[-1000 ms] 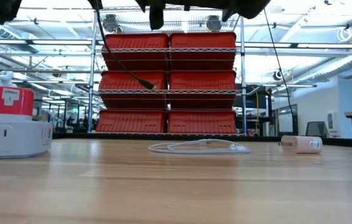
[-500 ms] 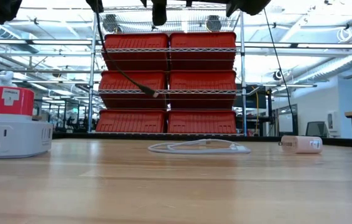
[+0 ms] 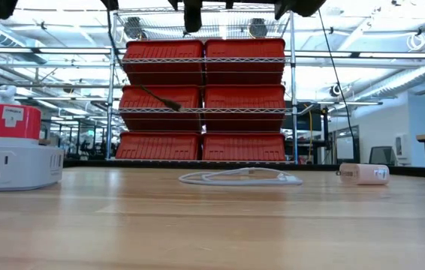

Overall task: Insert USB
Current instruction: Insert the black charger cable into the red charger adapter on the left white outlet extension

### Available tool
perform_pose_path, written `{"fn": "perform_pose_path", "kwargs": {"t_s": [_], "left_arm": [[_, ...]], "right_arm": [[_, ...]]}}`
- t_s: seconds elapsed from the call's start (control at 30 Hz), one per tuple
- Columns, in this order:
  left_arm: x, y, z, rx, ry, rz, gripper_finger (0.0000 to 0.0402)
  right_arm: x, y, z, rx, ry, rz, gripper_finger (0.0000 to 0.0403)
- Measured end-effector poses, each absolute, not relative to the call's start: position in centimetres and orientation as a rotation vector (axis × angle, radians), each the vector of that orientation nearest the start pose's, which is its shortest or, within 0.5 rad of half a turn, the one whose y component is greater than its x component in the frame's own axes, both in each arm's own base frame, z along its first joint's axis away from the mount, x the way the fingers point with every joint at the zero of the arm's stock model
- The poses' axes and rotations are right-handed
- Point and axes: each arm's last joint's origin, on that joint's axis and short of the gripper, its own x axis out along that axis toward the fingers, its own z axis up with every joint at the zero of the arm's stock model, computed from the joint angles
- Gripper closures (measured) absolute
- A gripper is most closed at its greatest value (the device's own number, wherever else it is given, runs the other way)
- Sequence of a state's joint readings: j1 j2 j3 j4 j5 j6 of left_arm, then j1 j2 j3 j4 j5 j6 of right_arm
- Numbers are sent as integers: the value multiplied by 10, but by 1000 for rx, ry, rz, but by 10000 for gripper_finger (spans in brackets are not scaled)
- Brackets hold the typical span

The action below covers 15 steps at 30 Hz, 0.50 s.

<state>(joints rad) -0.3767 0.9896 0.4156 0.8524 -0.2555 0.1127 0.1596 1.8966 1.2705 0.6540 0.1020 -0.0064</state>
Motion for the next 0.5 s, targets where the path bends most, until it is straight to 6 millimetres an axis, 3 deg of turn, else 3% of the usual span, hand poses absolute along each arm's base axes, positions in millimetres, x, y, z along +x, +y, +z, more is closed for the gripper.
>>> {"fn": "perform_pose_path", "kwargs": {"t_s": [0.5], "left_arm": [[185, -66, 263, -9, -143, -105, 305]], "right_arm": [[426, 66, 263, 24, 37, 57, 403]]}}
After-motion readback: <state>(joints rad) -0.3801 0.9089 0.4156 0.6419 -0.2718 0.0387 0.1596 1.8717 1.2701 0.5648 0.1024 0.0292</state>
